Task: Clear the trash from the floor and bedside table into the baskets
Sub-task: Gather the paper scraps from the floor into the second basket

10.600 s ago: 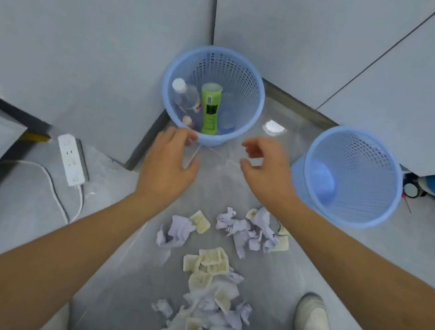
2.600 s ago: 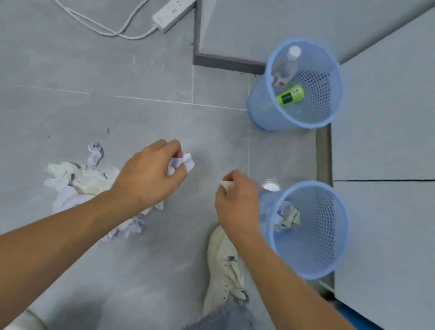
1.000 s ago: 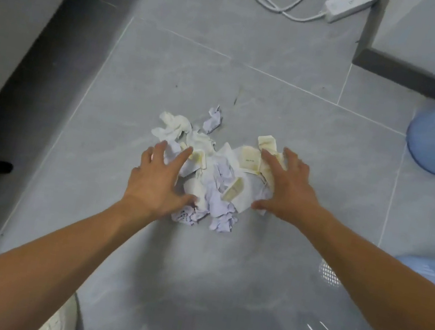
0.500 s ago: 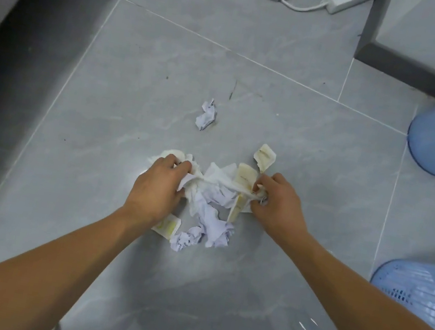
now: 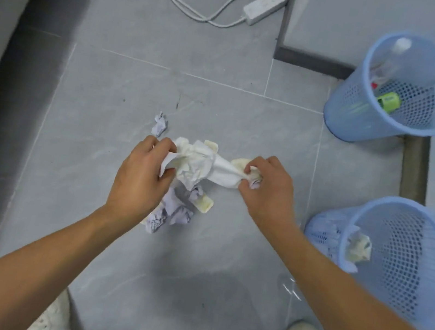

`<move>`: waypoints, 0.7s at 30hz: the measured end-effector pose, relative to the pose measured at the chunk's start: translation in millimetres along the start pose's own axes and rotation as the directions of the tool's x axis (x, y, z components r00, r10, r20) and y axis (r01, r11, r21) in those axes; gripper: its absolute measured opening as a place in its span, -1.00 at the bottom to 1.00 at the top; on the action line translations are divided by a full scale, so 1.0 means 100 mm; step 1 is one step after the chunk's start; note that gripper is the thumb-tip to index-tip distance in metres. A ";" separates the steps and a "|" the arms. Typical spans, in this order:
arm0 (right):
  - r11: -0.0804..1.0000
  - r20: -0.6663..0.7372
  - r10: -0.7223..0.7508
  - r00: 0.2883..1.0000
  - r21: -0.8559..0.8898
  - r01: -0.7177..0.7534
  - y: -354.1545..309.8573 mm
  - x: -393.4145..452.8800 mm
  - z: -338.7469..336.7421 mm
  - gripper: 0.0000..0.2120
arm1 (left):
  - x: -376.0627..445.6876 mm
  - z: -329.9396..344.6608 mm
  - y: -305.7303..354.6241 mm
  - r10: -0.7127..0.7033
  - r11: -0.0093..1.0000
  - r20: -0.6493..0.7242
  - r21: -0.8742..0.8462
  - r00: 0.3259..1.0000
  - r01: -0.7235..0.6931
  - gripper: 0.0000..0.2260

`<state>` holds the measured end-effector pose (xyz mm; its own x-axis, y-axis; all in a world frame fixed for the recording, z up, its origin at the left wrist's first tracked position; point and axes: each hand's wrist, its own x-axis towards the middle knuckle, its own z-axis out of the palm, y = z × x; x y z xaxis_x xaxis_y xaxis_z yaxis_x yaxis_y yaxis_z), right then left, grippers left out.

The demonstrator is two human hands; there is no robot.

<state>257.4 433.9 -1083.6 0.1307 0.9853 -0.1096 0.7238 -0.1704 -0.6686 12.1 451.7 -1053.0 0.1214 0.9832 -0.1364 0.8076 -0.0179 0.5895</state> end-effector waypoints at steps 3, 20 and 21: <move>0.998 -0.094 0.066 0.993 0.027 -0.064 -0.06 -0.18 -0.62 -0.80 | -0.02 -0.19 0.55 0.046 0.998 0.009 -0.032 0.999 -0.046 -0.79; 0.834 -0.176 0.547 0.818 0.034 -0.550 1.73 -1.48 -2.82 -0.79 | -0.77 1.62 3.40 0.251 0.966 0.441 -0.060 0.862 -0.251 -0.77; 0.834 -0.125 0.552 0.824 0.071 -0.548 1.79 -1.47 -2.78 -0.77 | -0.82 1.79 3.37 0.222 0.969 0.470 -0.006 0.854 -0.249 -0.75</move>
<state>556.0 256.5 -983.0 0.5923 0.7170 -0.3675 0.4837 -0.6812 -0.5495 377.4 333.0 -985.4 0.5543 0.7506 -0.3597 0.7488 -0.2610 0.6093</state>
